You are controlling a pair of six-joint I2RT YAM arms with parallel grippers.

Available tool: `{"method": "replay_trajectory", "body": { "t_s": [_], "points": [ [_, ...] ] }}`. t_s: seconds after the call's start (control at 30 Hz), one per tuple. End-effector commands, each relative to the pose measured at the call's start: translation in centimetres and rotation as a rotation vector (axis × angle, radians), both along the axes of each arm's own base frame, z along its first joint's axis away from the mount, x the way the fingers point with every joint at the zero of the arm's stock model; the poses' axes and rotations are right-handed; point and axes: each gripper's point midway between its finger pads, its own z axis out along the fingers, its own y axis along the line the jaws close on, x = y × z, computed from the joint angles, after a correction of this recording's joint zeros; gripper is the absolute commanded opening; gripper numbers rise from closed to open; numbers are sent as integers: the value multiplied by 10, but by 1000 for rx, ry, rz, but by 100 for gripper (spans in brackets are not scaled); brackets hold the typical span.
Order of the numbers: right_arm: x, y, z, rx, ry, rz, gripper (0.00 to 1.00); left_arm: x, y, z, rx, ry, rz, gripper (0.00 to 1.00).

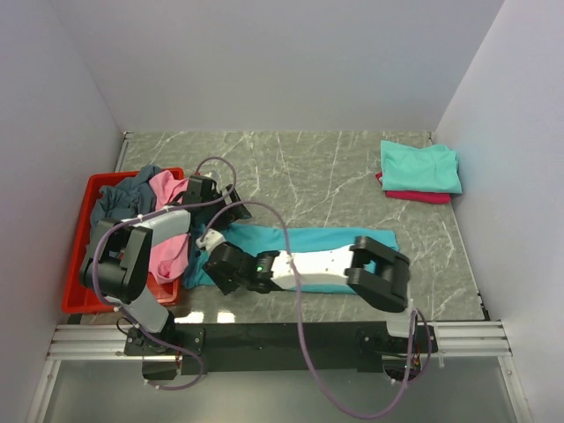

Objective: Fold and stack the t-shirts
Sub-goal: Fold the tshirt

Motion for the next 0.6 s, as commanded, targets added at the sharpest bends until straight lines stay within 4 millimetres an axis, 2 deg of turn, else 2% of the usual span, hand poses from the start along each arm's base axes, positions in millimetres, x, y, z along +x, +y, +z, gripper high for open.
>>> {"method": "replay_trajectory", "body": {
  "t_s": [0.0, 0.03, 0.07, 0.1, 0.13, 0.17, 0.2, 0.23, 0.27, 0.3, 0.4, 0.43, 0.57],
  "points": [
    [15, -25, 62, 109, -75, -90, 48, 15, -1, 27, -6, -82, -9, 97],
    [21, -34, 67, 123, -88, -128, 50, 18, -2, 31, -4, -94, -8, 97],
    [23, -50, 57, 100, -85, -153, 50, 20, -1, 38, 0, -111, -2, 97],
    [35, -64, 72, 134, -100, -199, 51, 22, 0, 41, 6, -121, -1, 97],
    [41, -74, 71, 138, -101, -232, 53, 26, -2, 50, 7, -141, -4, 97],
    [45, -91, 60, 117, -88, -258, 53, 28, 0, 56, 22, -160, 9, 98],
    [64, -107, 64, 132, -86, -319, 53, 28, 1, 59, 37, -166, 12, 98],
    [71, -117, 61, 136, -75, -348, 53, 29, -3, 67, 49, -187, 10, 98],
    [76, -132, 50, 116, -64, -378, 53, 30, 0, 68, 86, -195, 29, 99],
    [90, -147, 48, 117, -64, -428, 53, 27, -8, 73, 110, -214, 14, 99],
    [106, -174, 31, 78, -57, -492, 53, 12, -16, 69, 195, -201, -3, 99],
    [116, -188, 25, 62, -52, -535, 53, 6, -17, 66, 208, -184, -8, 99],
    [127, -219, 6, 26, -31, -623, 53, -21, -24, 48, 192, -132, -49, 99]
  ]
}}
